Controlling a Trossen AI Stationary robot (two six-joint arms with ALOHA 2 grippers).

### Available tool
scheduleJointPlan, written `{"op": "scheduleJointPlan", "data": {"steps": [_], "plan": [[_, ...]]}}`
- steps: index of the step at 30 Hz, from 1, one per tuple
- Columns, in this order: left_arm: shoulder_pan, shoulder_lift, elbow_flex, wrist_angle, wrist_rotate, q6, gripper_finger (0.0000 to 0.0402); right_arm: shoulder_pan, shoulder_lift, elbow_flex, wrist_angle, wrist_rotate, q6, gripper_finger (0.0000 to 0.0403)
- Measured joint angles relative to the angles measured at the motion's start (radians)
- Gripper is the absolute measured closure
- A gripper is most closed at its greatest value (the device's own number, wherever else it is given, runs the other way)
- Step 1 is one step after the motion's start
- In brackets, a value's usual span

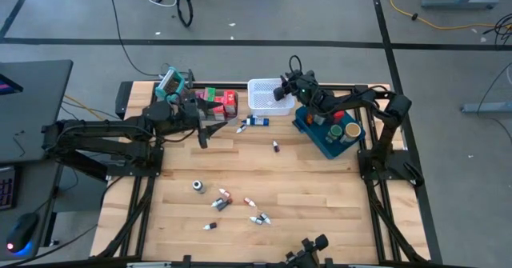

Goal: Pick & Place Kitchen Items
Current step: Put the large orange food coloring bottle into the white bin

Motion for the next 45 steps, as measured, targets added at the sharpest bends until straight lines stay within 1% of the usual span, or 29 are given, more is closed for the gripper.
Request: {"op": "scheduleJointPlan", "data": {"steps": [3, 5, 8, 11, 14, 17, 19, 21, 24, 27, 29, 31, 34, 38, 41, 42, 43, 45], "plan": [[0.0, 0.0, 0.0, 0.01, 0.0, -0.001, 0.0085, 0.0, -0.002, 0.0, 0.016, -0.004, -0.007, 0.0268], [0.0, 0.0, 0.0, 0.012, 0.0, -0.001, 0.0085, 0.002, -0.013, 0.0, 0.049, -0.004, -0.043, 0.0255], [0.0, 0.0, 0.0, 0.013, 0.0, 0.002, 0.0085, 0.016, -0.048, 0.0, 0.071, -0.004, -0.092, 0.0238], [0.0, 0.0, 0.0, 0.015, 0.0, 0.002, 0.0085, 0.044, -0.105, 0.0, 0.053, -0.023, -0.137, 0.0223], [0.0, 0.0, 0.0, 0.019, 0.0, 0.014, 0.0085, 0.088, -0.164, 0.0, 0.018, -0.098, -0.183, 0.0211], [0.0, 0.0, 0.0, 0.026, 0.0, 0.025, 0.0085, 0.153, -0.209, 0.0, -0.022, -0.199, -0.223, 0.0201], [0.0, 0.0, 0.0, 0.034, 0.0, 0.026, 0.0085, 0.202, -0.225, 0.0, -0.048, -0.239, -0.238, 0.0195], [0.0, 0.0, 0.0, 0.04, 0.0, 0.025, 0.0085, 0.255, -0.227, 0.0, -0.081, -0.241, -0.259, 0.019], [0.0, 0.0, 0.0, 0.04, 0.0, 0.024, 0.0085, 0.316, -0.222, 0.0, -0.144, -0.214, -0.274, 0.0181], [0.0, 0.0, 0.0, 0.04, 0.0, 0.02, 0.0085, 0.348, -0.215, 0.0, -0.237, -0.171, -0.236, 0.0177], [0.0, 0.0, 0.0, 0.039, 0.001, 0.019, 0.0085, 0.36, -0.21, 0.001, -0.285, -0.171, -0.2, 0.0177], [0.0, 0.0, 0.0, 0.039, 0.002, 0.019, 0.0085, 0.364, -0.206, 0.001, -0.343, -0.171, -0.158, 0.0177], [0.0, 0.0, 0.0, 0.039, 0.003, 0.018, 0.0085, 0.364, -0.187, 0.0, -0.37, -0.167, -0.121, 0.0179], [0.0, 0.0, 0.0, 0.039, 0.004, 0.017, 0.0085, 0.343, -0.169, 0.001, -0.349, -0.076, -0.159, 0.0179], [0.0, 0.0, 0.0, 0.04, 0.004, 0.017, 0.0085, 0.305, -0.169, 0.041, -0.412, -0.025, -0.202, 0.0179], [0.0, 0.0, 0.0, 0.043, 0.004, 0.017, 0.0085, 0.285, -0.169, 0.068, -0.452, -0.03, -0.217, 0.0179], [0.0, 0.0, 0.0, 0.046, 0.003, 0.017, 0.0085, 0.264, -0.168, 0.104, -0.508, -0.06, -0.233, 0.0179], [0.0, 0.0, 0.0, 0.058, 0.001, 0.021, 0.0085, 0.22, -0.163, 0.203, -0.659, -0.166, -0.243, 0.0179]]}}
